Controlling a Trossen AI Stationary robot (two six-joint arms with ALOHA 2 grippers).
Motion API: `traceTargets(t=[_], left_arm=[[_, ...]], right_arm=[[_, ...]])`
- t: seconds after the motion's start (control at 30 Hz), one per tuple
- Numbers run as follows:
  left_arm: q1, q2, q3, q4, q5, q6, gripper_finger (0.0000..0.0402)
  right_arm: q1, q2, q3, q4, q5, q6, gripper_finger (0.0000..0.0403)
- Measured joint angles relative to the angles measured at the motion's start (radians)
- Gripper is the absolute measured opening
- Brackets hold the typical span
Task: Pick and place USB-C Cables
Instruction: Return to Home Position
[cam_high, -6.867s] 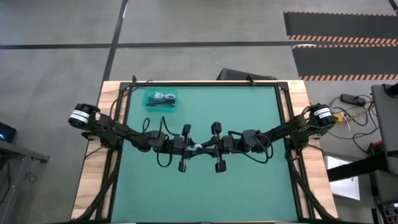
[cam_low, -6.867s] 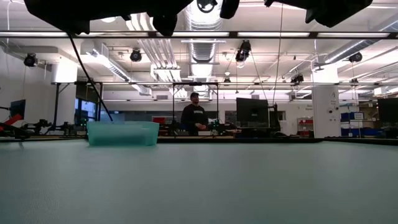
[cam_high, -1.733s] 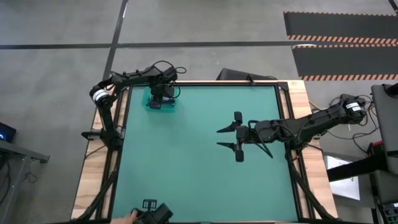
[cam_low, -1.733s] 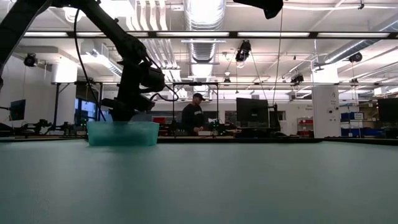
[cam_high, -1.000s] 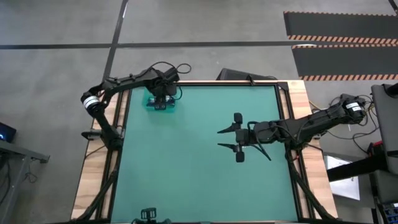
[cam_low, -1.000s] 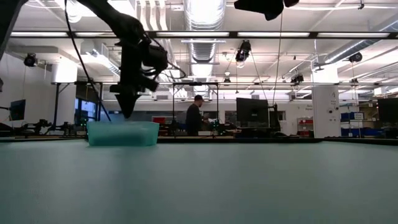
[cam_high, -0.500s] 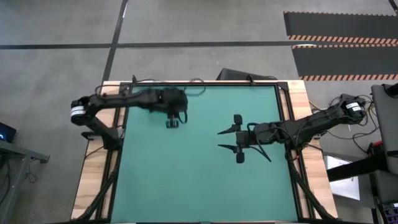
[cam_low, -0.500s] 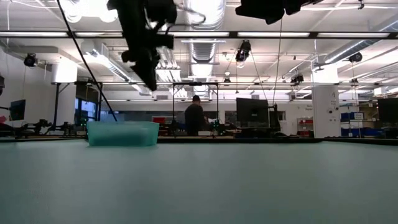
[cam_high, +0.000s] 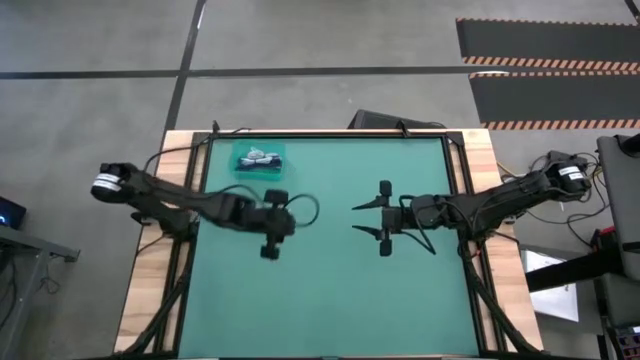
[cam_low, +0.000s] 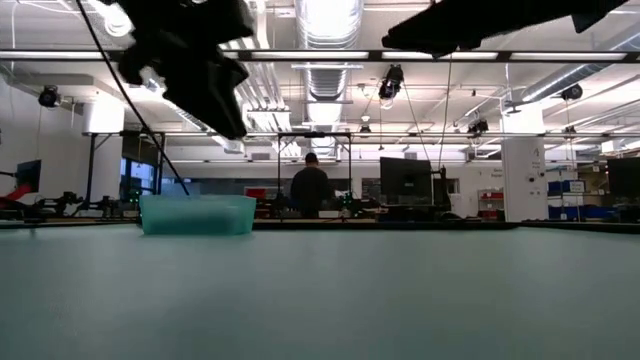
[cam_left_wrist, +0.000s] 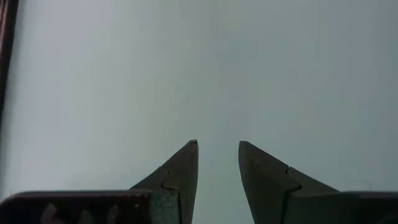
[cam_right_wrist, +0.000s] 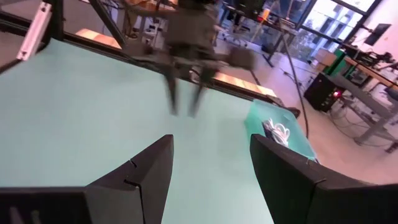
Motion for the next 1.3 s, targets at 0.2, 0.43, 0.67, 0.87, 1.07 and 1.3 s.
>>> traceTargets(t=[0.2,0.43,0.67,0.87,1.07,1.3], left_arm=[[-0.114,-0.152,-0.199,0.208,0.005,-0.034,0.0099],[-0.139,-0.369,-0.398,0.383,0.006,-0.060,0.0099],[-0.139,-0.595,-0.540,0.428,-0.016,-0.059,0.0098],[-0.137,-0.793,-0.637,0.427,-0.073,-0.052,0.0065],[-0.110,-0.957,-0.717,0.426,-0.117,-0.038,0.0013],[-0.047,-1.124,-0.787,0.426,-0.124,0.045,0.0002]], right_arm=[[-0.042,-0.059,-0.065,0.008,0.000,0.000,0.0205],[-0.089,-0.159,-0.165,0.056,0.000,-0.003,0.0205],[-0.114,-0.282,-0.235,0.059,-0.001,-0.016,0.0205],[-0.116,-0.398,-0.310,0.060,-0.002,-0.020,0.0205],[-0.119,-0.533,-0.389,0.059,0.000,-0.026,0.0205],[-0.132,-0.691,-0.451,0.053,0.000,-0.045,0.0198]])
